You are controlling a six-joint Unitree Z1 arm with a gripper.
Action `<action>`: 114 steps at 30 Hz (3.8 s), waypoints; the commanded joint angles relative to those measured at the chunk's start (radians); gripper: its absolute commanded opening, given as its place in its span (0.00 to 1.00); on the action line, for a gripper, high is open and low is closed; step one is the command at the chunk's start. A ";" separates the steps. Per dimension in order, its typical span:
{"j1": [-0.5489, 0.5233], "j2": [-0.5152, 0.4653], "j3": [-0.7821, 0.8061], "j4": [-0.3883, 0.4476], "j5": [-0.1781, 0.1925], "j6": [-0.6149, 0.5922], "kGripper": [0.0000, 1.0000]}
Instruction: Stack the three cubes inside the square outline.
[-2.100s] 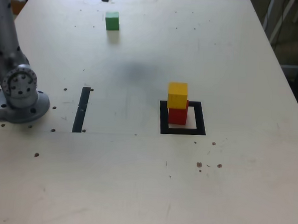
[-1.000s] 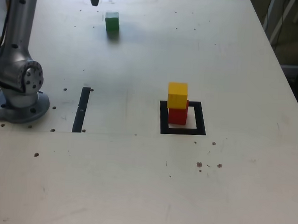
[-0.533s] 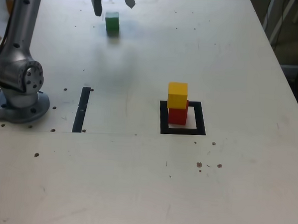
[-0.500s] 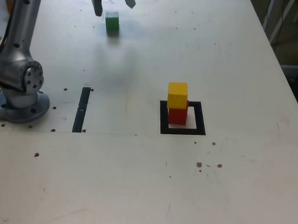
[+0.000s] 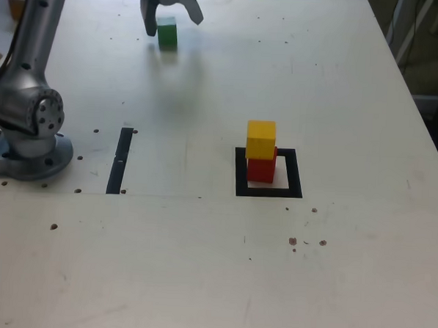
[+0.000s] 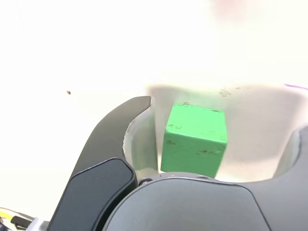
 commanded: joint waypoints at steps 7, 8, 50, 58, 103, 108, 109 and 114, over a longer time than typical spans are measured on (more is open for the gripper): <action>0.002 0.011 0.004 0.004 0.000 0.000 0.78; 0.002 0.012 0.003 0.004 -0.001 0.000 0.75; -0.009 -0.044 -0.052 0.083 -0.123 0.001 0.01; -0.105 -0.196 -0.128 0.178 -0.159 -0.022 0.01; -1.119 -0.380 -0.044 0.338 -0.134 -0.636 0.01; -1.163 -0.366 -0.033 0.338 -0.139 -0.664 0.01; -1.169 -0.361 -0.033 0.338 -0.140 -0.669 0.01; -1.184 -0.334 -0.032 0.334 -0.150 -0.680 0.01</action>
